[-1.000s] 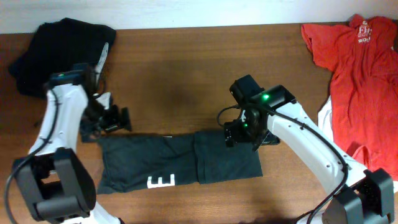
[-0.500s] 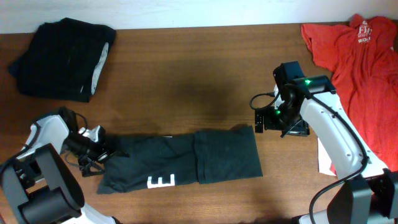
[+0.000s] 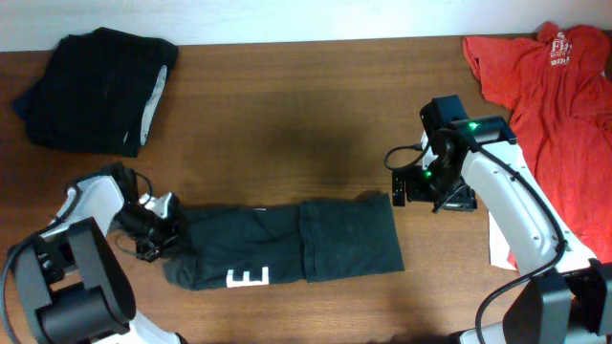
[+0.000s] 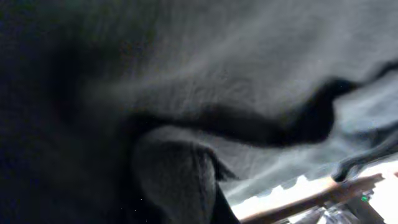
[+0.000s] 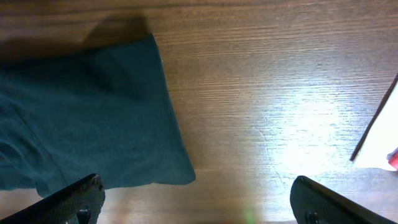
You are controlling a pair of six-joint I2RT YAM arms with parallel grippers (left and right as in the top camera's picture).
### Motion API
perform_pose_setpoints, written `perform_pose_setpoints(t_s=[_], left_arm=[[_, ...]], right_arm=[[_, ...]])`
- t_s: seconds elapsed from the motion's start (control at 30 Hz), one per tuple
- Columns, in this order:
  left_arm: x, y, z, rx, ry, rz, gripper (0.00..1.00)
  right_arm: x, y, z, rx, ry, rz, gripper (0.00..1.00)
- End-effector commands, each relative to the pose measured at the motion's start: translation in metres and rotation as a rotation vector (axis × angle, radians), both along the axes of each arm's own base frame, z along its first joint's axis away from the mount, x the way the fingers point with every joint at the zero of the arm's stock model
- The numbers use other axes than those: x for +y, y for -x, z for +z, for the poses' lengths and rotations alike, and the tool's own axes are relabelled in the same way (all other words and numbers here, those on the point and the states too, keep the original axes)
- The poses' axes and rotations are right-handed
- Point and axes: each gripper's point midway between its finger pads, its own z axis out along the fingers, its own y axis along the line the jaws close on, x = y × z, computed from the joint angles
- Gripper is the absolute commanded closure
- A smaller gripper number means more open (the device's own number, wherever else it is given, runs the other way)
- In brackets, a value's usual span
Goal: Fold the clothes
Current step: 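Grasp the strip's left end with the left gripper and fold it rightward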
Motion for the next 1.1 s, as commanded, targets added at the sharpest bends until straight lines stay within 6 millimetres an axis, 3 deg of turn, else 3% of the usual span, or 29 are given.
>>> perform_pose_setpoints(t_s=[0.0, 0.1, 0.13, 0.27, 0.37, 0.47, 0.6, 0.63, 0.67, 0.7, 0.73, 0.77, 0.8, 0.83, 0.87, 0.9, 0.97, 1.0, 1.07], left_arm=[[0.006, -0.03, 0.043, -0.062, -0.071, 0.033, 1.0], [-0.017, -0.036, 0.101, -0.14, -0.142, 0.0, 1.0], [-0.027, -0.035, 0.108, -0.153, -0.144, -0.016, 1.0], [-0.123, -0.023, 0.117, -0.207, -0.093, -0.25, 1.0], [-0.206, -0.02, 0.111, -0.301, -0.055, -0.368, 0.99], [-0.265, -0.011, 0.09, -0.317, -0.026, -0.427, 1.0], [-0.31, 0.0, 0.046, -0.285, -0.017, -0.493, 0.99], [-0.325, 0.004, 0.036, -0.284, 0.015, -0.518, 0.96], [-0.334, 0.007, 0.034, -0.286, 0.04, -0.532, 0.86], [-0.339, 0.008, 0.035, -0.296, 0.055, -0.54, 0.82], [-0.344, 0.01, 0.039, -0.296, 0.079, -0.545, 0.66], [-0.351, 0.012, 0.048, -0.283, 0.122, -0.548, 0.6], [-0.354, 0.012, 0.063, -0.274, 0.129, -0.553, 0.48], [-0.356, 0.01, 0.075, -0.286, 0.134, -0.575, 0.45], [-0.357, 0.004, 0.104, -0.314, 0.136, -0.609, 0.3], [-0.355, -0.002, 0.13, -0.342, 0.145, -0.639, 0.22], [-0.322, -0.029, 0.174, -0.383, 0.039, -0.581, 0.22], [-0.306, -0.04, 0.181, -0.394, -0.015, -0.551, 0.22], [-0.237, -0.068, 0.189, -0.364, -0.191, -0.428, 0.22]], right_arm=[[0.0, 0.002, 0.001, 0.003, -0.005, 0.003, 0.01], [0.007, 0.002, 0.001, 0.007, -0.048, 0.003, 0.02], [0.01, 0.002, 0.002, 0.007, -0.067, 0.003, 0.01], [0.012, 0.0, 0.002, -0.001, -0.075, 0.003, 0.01], [0.012, -0.004, 0.002, -0.016, -0.077, 0.002, 0.01], [0.0, -0.01, 0.002, -0.033, -0.083, -0.04, 0.01], [-0.028, -0.014, 0.002, -0.037, -0.082, -0.129, 0.01], [-0.034, -0.013, 0.003, -0.034, -0.103, -0.135, 0.01], [-0.037, -0.013, 0.003, -0.032, -0.118, -0.143, 0.01], [-0.041, -0.012, 0.004, -0.028, -0.12, -0.159, 0.01], [-0.045, -0.01, 0.003, -0.023, -0.12, -0.17, 0.01], [-0.046, -0.009, 0.003, -0.016, -0.12, -0.175, 0.01], [-0.046, -0.007, 0.003, -0.008, -0.12, -0.175, 0.01], [-0.046, -0.005, 0.003, -0.001, -0.12, -0.176, 0.01], [-0.046, -0.004, 0.003, 0.003, -0.12, -0.176, 0.01], [-0.046, -0.003, 0.003, 0.006, -0.12, -0.176, 0.01], [-0.046, 0.0, 0.004, 0.019, -0.12, -0.177, 0.01], [-0.045, 0.001, 0.004, 0.023, -0.124, -0.177, 0.01], [-0.019, 0.001, 0.011, 0.013, -0.274, -0.076, 0.01]])
